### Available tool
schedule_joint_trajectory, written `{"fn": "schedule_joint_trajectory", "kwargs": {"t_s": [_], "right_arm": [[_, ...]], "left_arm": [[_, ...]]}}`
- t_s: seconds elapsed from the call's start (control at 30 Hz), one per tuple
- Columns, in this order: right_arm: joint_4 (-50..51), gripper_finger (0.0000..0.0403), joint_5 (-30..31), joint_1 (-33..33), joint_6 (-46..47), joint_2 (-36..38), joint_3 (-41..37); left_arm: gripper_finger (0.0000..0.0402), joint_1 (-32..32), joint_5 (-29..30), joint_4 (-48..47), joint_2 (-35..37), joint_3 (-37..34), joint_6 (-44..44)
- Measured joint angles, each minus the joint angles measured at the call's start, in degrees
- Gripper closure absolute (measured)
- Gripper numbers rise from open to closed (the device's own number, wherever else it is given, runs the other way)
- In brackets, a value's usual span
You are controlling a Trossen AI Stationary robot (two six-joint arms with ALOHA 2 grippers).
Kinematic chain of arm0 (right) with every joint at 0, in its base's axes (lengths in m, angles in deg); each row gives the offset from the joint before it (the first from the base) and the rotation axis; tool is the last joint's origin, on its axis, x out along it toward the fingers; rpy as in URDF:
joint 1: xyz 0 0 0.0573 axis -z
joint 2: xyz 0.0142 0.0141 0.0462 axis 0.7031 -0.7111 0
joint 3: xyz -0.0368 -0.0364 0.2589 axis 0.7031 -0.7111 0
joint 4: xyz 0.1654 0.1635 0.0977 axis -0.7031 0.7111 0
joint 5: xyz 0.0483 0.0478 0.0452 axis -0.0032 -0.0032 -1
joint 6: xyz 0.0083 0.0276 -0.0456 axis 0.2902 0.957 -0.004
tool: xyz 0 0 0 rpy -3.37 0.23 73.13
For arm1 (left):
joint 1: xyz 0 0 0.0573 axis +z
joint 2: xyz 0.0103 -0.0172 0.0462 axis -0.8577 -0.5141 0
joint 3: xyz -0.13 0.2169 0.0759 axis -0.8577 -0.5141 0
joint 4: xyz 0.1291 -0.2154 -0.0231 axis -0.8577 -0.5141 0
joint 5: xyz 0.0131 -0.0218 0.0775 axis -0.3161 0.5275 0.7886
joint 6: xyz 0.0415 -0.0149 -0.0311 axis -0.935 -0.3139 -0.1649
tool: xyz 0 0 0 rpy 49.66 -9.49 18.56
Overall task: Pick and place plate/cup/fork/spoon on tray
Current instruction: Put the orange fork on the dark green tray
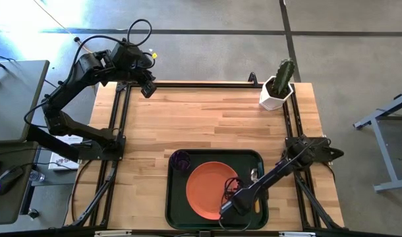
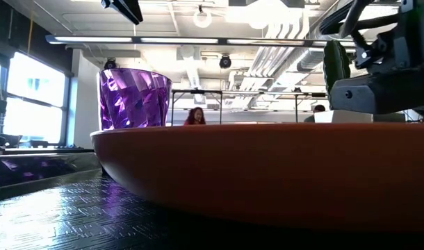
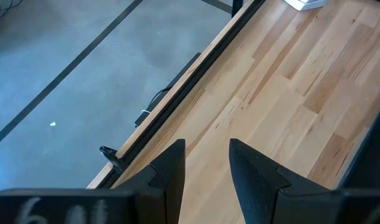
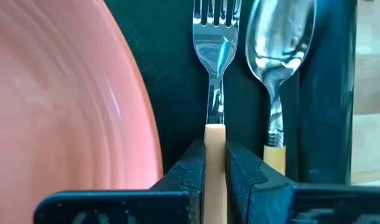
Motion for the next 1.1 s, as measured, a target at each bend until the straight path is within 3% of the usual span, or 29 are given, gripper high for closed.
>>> {"fn": "schedule_joint_trajectory", "kwargs": {"t_s": [0.4,0.77,1.1], "right_arm": [[-1.0,0.0346,-2.8,0.3,-1.0,0.0,0.0],[-0.6,0.0338,-2.5,0.3,-1.0,0.0,0.0],[0.3,0.0298,-2.5,0.3,-1.0,0.1,0.1]], "left_arm": [[0.0287,0.0,0.0,0.0,0.0,0.0,0.0],[0.0287,0.0,0.0,0.0,0.0,0.0,0.0],[0.0287,0.0,0.0,0.0,0.0,0.0,0.0]]}}
